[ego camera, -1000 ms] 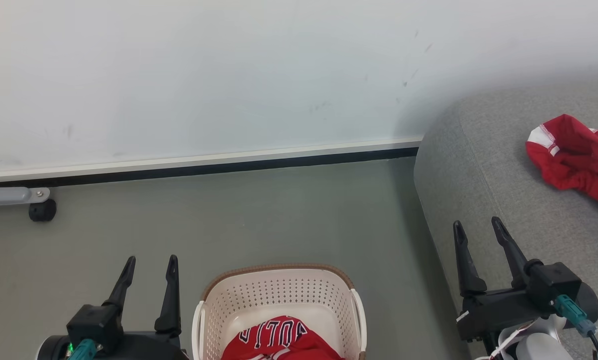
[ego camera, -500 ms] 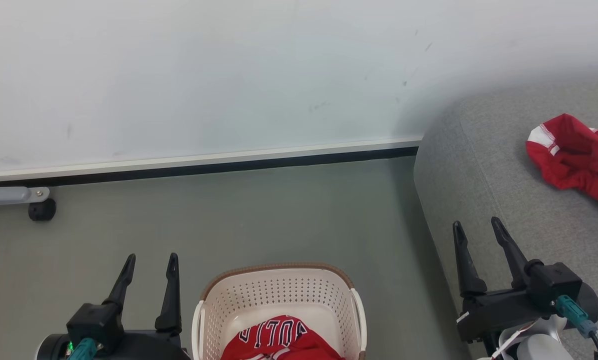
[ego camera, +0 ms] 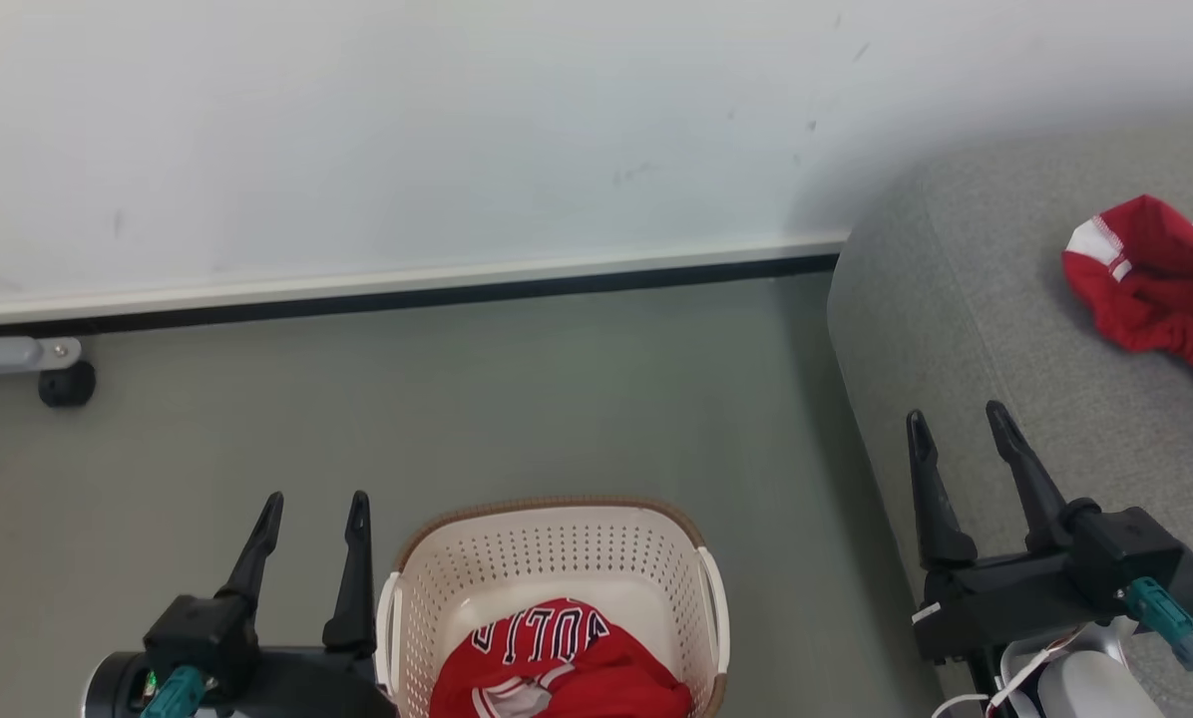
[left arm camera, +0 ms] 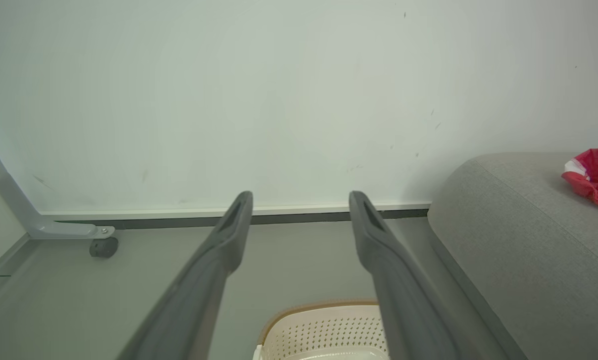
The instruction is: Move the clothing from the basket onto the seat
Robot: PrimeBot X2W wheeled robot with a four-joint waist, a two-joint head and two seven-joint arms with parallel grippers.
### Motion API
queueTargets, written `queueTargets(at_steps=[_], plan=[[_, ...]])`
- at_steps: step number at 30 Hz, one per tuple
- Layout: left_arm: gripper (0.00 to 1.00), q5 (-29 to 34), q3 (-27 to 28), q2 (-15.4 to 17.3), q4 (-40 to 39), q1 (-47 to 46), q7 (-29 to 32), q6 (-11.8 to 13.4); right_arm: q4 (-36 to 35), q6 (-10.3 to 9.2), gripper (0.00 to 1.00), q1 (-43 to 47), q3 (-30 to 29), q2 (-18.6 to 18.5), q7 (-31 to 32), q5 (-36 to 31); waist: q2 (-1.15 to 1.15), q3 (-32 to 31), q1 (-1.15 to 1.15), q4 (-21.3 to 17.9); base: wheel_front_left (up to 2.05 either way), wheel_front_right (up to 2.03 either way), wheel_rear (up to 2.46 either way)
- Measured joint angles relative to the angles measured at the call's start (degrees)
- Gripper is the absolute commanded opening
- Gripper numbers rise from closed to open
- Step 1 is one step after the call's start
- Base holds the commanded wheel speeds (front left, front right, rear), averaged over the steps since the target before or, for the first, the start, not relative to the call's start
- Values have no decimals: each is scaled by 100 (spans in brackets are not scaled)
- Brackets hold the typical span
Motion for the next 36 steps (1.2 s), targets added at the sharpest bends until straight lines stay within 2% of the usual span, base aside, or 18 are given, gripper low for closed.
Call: queueTargets(at_steps=[8,15,22,27,36], plan=[[100,152,-211,-82,222,-491,146,-11,-479,-58,100,-129,-27,-4,51,-49,0,538,1,-58,0,0,0],[100,221,-435,-144,670,-912,244,-147,-876,-91,100,-512,59,37,109,-108,0,1088,1,-163,0,0,0],[100,263,-615,-312,1288,-1540,386,-213,-1234,-92,100,-873,88,79,164,-174,1,1670,1,-324,0,0,0],[100,404,-825,-360,1922,-2132,558,-354,-1545,-99,100,-1171,119,145,208,-220,1,2173,1,-479,0,0,0],[100,588,-921,-374,2676,-2818,756,-364,-1971,-149,100,-1360,213,260,209,-346,1,2851,1,-726,0,0,0]])
